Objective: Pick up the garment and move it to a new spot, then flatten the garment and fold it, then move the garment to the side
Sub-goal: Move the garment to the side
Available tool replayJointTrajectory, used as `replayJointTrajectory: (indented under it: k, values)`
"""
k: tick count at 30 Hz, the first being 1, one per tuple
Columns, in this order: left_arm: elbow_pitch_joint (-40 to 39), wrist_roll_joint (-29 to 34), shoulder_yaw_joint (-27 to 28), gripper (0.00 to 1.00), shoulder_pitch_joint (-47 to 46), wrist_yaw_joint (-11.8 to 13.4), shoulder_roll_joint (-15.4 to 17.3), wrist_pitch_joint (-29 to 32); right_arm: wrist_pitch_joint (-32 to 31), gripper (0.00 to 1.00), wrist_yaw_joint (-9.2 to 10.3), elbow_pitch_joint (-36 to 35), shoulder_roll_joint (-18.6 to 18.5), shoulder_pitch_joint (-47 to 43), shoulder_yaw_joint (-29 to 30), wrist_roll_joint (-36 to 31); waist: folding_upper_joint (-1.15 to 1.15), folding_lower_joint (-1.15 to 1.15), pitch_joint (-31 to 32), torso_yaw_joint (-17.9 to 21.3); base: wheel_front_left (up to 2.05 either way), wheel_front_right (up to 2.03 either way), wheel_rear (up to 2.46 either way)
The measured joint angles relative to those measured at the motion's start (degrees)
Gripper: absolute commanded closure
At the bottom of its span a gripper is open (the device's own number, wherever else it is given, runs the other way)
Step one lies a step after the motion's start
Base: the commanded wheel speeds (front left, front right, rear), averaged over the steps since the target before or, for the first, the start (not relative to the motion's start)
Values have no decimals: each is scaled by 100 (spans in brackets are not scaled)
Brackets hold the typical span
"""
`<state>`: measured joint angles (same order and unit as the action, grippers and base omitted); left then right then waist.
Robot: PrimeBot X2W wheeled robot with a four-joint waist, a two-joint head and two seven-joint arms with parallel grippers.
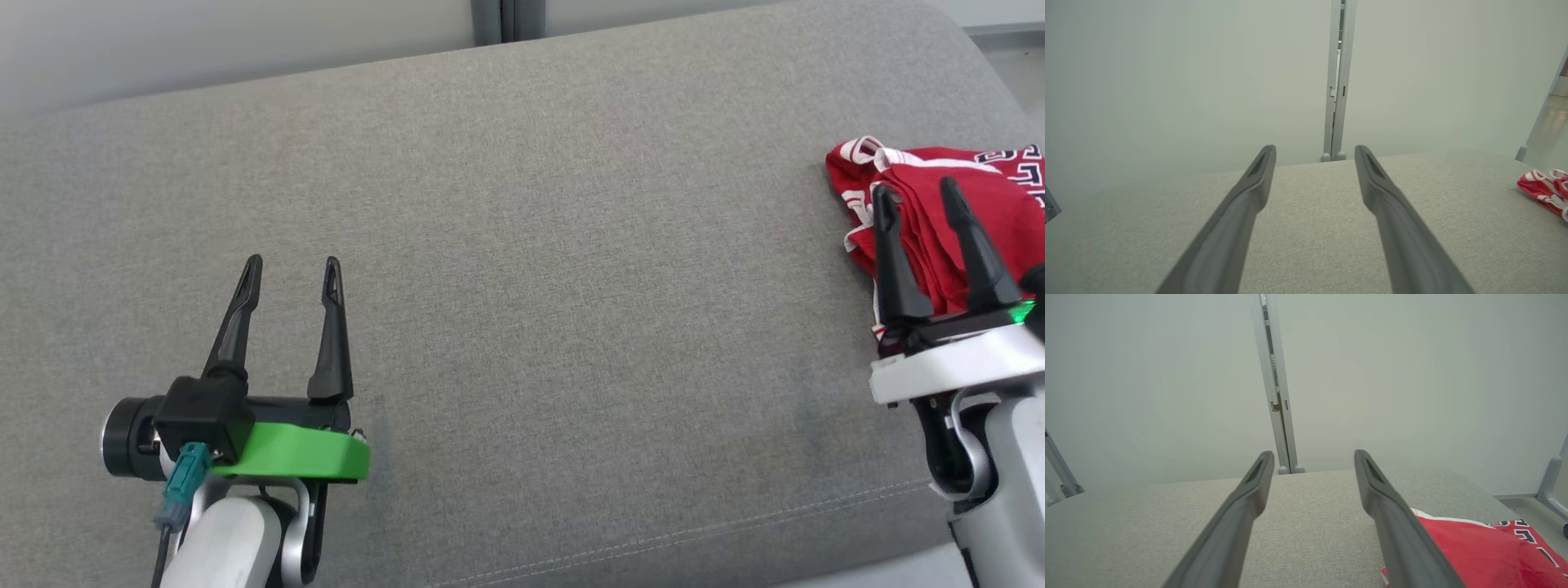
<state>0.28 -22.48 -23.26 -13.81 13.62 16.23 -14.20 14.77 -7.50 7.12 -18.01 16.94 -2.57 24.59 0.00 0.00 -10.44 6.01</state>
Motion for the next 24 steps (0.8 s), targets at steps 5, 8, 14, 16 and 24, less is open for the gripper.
replayJointTrajectory:
  k: [5,8,14,16,24]
  values:
    - [-45,-16,97,0,307,55,62,-46,-160,0,0,-290,500,-413,60,-444,0,0,283,-179,0,0,0]
    - [-54,-27,115,0,499,54,88,-51,-265,0,0,-398,748,-700,104,-709,0,0,456,-281,0,0,0]
    - [-25,-48,182,0,958,158,159,-57,-479,0,0,-482,1162,-1322,255,-1182,0,0,874,-439,0,0,0]
    - [-9,-127,249,0,1080,211,148,-57,-521,0,0,-486,1217,-1453,285,-1224,0,0,978,-474,0,0,0]
    - [181,-261,402,0,1294,244,156,-71,-677,0,0,-555,1346,-1760,542,-1368,0,0,1197,-623,0,0,0]
